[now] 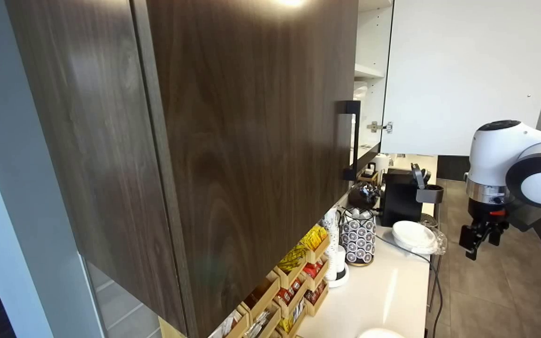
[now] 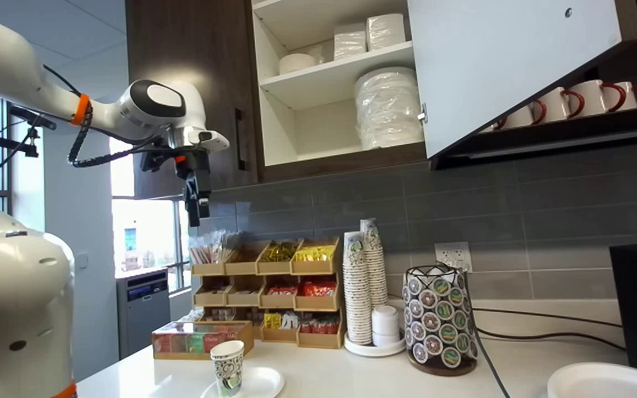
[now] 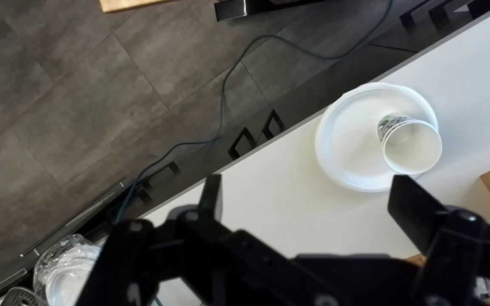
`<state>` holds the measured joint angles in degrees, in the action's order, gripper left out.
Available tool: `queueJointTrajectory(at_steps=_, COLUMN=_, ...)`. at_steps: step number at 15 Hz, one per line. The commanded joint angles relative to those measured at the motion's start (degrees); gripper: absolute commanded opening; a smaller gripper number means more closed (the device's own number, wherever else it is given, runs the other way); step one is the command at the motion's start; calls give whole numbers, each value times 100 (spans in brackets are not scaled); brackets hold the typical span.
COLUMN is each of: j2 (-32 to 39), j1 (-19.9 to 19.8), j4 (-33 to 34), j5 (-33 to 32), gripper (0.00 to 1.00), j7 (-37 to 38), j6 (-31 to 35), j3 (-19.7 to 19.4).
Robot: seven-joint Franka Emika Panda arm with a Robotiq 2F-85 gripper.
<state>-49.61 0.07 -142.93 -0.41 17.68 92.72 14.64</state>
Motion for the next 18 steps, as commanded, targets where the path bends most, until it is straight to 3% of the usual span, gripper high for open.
queueJointTrajectory(at_steps=1, j2=22, j1=84, j4=12, j5=-47, gripper=100, j7=51, j6=-12, j3=-58)
queueJointTrajectory(at_steps=4, j2=22, j1=84, j4=12, j5=-47, gripper=100, j7=51, j6=-12, j3=-58)
queueJointTrajectory(at_steps=9, j2=-487, j1=1008, j4=-602, j5=520, gripper=100, j7=-291, j6=-264, j3=244)
queueJointTrajectory(at_steps=14, j2=-650, j1=1856, j4=-1224, j5=1600, gripper=100, j7=86, j6=-277, j3=959)
queueJointTrajectory(at_steps=15, j2=-471, j1=1595, j4=-938, j5=1268, gripper=100, j7=-96, j6=-239, j3=782)
queueJointTrajectory(at_steps=18, j2=-545, j1=1809, j4=-1131, j5=1474, gripper=100, j7=9, j6=-237, j3=1005)
